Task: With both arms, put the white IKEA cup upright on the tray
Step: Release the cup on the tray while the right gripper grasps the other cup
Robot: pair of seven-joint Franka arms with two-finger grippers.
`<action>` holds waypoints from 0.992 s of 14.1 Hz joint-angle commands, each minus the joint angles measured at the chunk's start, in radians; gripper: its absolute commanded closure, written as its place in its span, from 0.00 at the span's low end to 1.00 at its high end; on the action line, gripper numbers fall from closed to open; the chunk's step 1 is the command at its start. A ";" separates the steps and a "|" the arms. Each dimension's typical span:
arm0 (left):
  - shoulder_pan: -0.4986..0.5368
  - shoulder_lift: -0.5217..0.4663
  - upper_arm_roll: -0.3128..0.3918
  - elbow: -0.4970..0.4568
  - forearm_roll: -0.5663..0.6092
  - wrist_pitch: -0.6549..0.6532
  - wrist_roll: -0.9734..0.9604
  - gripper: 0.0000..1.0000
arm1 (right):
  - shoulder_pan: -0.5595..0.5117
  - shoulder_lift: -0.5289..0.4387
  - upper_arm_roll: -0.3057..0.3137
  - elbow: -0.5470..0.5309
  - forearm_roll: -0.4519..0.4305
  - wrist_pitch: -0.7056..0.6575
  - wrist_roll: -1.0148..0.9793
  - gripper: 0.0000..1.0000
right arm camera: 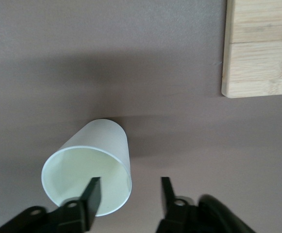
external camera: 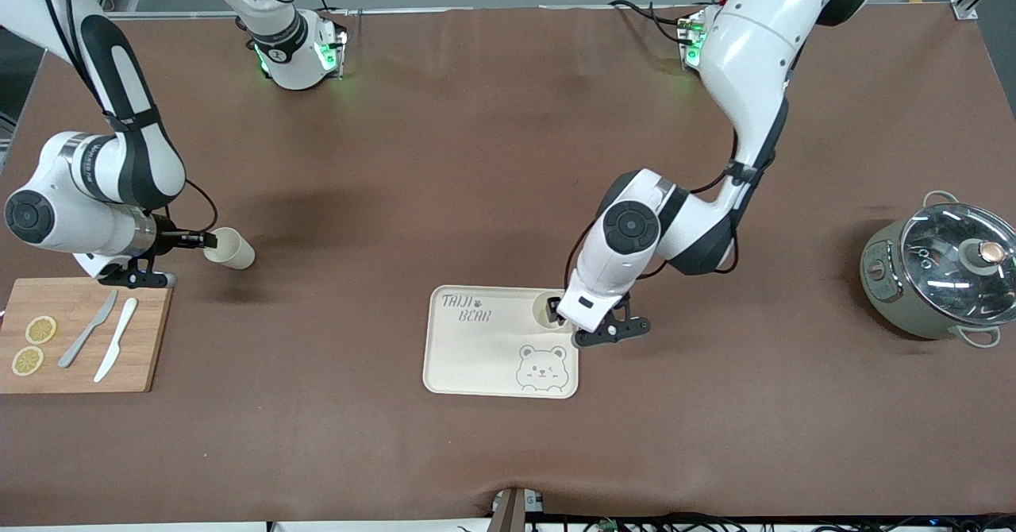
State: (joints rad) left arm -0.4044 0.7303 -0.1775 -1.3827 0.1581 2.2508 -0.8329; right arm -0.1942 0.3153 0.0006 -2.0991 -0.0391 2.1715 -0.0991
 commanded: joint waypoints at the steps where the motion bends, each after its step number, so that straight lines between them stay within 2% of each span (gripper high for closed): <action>1: 0.054 -0.129 0.004 -0.025 0.054 -0.104 0.024 0.00 | -0.025 -0.031 0.018 -0.085 -0.001 0.094 0.006 0.55; 3: 0.108 -0.195 0.003 -0.025 0.054 -0.175 0.093 0.00 | -0.025 -0.031 0.019 -0.101 0.002 0.100 0.006 0.90; 4: 0.136 -0.222 0.003 -0.027 0.052 -0.200 0.125 0.00 | -0.022 -0.033 0.019 -0.101 0.013 0.099 0.006 1.00; 7: 0.199 -0.284 0.000 -0.029 0.044 -0.279 0.237 0.00 | -0.013 -0.041 0.025 -0.072 0.015 0.050 -0.011 1.00; 9: 0.249 -0.321 -0.005 -0.030 0.040 -0.331 0.284 0.00 | 0.011 -0.038 0.030 0.022 0.018 -0.086 -0.004 1.00; 12: 0.297 -0.368 -0.006 -0.032 0.038 -0.399 0.374 0.00 | 0.051 -0.022 0.029 0.187 0.108 -0.250 -0.001 1.00; 14: 0.332 -0.399 -0.007 -0.032 0.037 -0.427 0.477 0.00 | 0.102 0.016 0.027 0.282 0.165 -0.301 0.056 1.00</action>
State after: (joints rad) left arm -0.1094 0.3861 -0.1730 -1.3837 0.1880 1.8557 -0.4324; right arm -0.1311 0.2910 0.0295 -1.9128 0.0845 1.9247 -0.0915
